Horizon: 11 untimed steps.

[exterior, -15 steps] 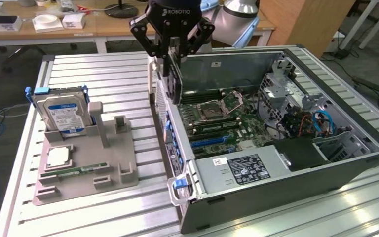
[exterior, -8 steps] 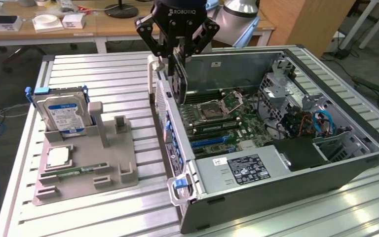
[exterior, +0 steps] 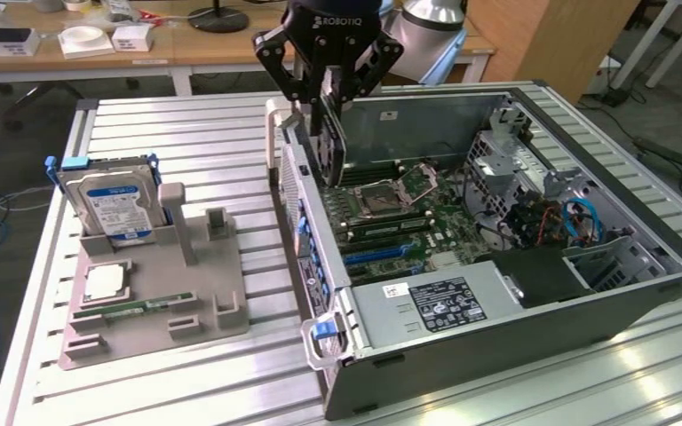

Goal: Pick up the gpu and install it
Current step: 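Pick up the gpu and move the gpu toward the slot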

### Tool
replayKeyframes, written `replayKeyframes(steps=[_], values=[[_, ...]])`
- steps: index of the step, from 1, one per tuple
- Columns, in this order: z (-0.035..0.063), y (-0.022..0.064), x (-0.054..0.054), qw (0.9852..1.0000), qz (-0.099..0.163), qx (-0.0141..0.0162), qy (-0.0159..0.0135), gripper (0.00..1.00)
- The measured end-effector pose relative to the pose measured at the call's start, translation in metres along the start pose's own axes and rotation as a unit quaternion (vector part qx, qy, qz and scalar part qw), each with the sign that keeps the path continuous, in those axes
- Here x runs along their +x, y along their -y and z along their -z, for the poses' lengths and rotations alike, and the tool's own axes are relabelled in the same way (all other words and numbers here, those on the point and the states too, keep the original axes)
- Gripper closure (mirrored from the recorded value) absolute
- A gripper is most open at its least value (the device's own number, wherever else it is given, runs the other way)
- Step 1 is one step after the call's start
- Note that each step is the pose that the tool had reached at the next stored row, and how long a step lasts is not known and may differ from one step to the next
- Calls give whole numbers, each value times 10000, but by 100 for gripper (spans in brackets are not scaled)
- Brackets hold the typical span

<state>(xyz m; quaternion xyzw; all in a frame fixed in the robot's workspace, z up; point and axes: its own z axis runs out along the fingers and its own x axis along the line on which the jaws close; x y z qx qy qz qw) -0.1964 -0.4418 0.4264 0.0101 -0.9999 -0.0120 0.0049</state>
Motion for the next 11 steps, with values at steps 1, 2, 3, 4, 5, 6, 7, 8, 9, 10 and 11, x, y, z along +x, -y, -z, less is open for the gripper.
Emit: replayKeyframes(steps=[1, 2, 3, 4, 5, 6, 7, 8, 9, 10, 11], values=[[0, 0, -9, 10000, 0, 0, 0, 74], [0, 0, -20, 10000, 0, 0, 0, 74], [0, 1, -29, 10000, 0, 0, 0, 74], [0, 1, -38, 10000, 0, 0, 0, 74], [0, 1, -48, 10000, 0, 0, 0, 74], [0, 1, -57, 10000, 0, 0, 0, 74], [0, 1, -67, 10000, 0, 0, 0, 74], [0, 2, -77, 10000, 0, 0, 0, 74], [0, 2, -86, 10000, 0, 0, 0, 74], [0, 2, -94, 10000, 0, 0, 0, 74], [0, 2, -104, 10000, 0, 0, 0, 74]])
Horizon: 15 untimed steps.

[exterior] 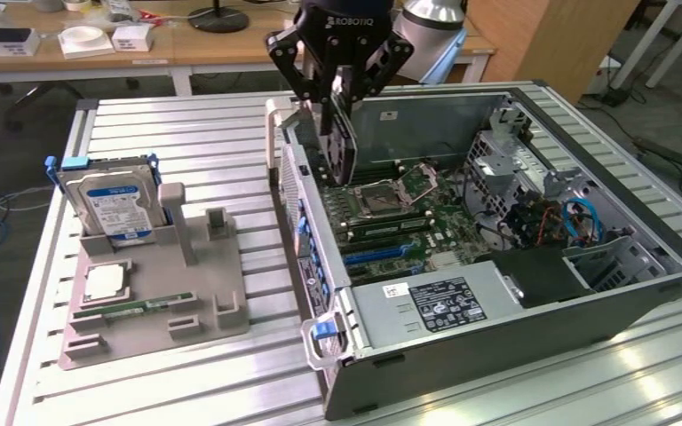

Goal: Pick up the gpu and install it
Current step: 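Pick up the gpu and move the gpu toward the slot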

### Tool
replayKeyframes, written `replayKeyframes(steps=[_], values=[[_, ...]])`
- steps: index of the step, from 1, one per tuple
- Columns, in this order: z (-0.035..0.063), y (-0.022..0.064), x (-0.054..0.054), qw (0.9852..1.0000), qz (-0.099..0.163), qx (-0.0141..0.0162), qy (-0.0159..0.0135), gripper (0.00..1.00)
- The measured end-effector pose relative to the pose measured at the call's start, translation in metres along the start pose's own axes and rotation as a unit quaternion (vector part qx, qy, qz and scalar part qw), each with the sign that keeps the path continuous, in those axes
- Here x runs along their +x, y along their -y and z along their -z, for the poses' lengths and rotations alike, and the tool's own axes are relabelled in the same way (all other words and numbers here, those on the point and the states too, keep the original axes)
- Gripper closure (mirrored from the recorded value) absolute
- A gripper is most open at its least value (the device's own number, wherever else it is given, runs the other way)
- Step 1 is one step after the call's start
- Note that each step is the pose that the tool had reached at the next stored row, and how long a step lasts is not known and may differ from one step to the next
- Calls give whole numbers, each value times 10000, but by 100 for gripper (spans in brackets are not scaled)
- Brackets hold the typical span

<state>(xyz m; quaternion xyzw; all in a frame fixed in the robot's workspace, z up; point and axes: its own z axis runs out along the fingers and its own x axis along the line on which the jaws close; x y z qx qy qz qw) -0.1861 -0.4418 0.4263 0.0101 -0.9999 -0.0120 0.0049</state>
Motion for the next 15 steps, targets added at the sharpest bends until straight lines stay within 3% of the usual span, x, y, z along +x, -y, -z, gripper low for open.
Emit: replayKeyframes(steps=[15], values=[[1, 3, -147, 10000, 0, 0, 0, 74]])
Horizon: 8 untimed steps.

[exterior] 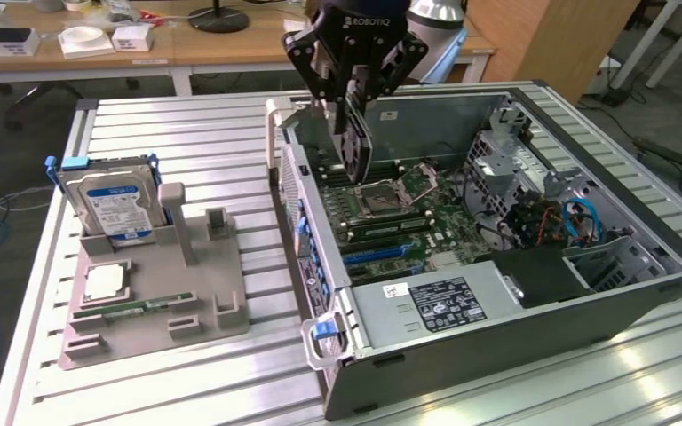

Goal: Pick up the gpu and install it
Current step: 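Pick up the gpu and move the gpu toward the slot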

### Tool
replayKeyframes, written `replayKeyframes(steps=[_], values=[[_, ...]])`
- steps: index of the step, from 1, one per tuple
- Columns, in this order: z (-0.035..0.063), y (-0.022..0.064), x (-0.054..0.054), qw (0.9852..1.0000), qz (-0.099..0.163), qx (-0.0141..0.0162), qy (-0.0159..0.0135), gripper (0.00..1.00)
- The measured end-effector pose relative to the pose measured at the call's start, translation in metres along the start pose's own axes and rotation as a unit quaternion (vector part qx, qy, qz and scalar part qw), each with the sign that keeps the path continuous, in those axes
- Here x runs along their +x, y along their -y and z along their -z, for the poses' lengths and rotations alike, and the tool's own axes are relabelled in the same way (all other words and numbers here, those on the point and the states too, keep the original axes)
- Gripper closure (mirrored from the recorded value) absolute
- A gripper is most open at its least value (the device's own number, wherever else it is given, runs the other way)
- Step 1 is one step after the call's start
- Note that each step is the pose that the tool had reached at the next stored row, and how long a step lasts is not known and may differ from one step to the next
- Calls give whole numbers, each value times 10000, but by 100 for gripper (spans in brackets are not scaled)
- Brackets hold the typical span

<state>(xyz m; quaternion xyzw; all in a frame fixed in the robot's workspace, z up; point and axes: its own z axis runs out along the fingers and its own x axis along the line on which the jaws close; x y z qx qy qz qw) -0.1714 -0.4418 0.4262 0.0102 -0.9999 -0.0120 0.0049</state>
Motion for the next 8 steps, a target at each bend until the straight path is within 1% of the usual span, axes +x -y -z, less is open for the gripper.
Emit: replayKeyframes(steps=[8], values=[[0, 1, -81, 10000, 0, 0, 0, 74]])
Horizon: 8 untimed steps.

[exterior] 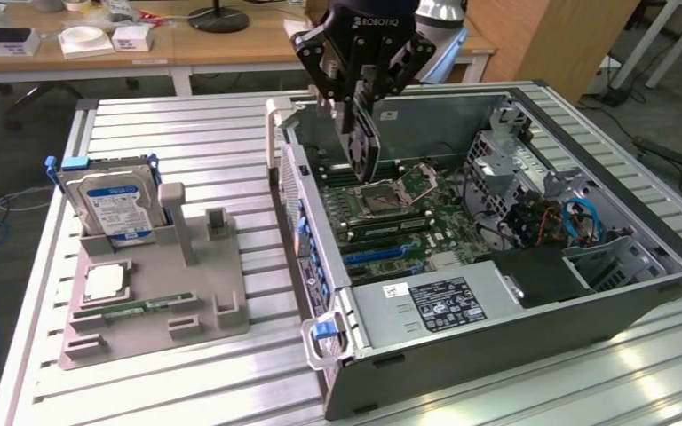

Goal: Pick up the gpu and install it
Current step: 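Pick up the gpu and move the gpu toward the slot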

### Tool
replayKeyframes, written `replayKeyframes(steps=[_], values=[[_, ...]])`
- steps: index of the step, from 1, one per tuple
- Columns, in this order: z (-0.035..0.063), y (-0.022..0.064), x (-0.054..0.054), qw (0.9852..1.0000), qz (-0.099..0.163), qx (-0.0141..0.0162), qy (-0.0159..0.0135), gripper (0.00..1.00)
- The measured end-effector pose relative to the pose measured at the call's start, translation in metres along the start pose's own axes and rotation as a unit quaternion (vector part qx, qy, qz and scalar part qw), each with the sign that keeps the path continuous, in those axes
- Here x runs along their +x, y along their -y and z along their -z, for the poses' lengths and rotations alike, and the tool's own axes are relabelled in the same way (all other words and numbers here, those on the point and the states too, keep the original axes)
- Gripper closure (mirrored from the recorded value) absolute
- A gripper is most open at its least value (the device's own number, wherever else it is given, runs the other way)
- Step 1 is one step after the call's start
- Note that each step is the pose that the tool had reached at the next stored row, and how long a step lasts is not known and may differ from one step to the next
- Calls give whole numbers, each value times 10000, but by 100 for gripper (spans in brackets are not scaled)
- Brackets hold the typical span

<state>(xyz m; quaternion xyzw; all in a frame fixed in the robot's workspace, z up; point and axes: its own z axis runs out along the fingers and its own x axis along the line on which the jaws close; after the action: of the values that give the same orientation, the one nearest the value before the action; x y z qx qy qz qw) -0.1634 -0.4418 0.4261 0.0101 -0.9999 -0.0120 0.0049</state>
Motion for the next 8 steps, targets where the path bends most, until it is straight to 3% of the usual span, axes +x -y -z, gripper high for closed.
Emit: replayKeyframes(steps=[8], values=[[0, 2, -80, 10000, 0, 0, 0, 74]])
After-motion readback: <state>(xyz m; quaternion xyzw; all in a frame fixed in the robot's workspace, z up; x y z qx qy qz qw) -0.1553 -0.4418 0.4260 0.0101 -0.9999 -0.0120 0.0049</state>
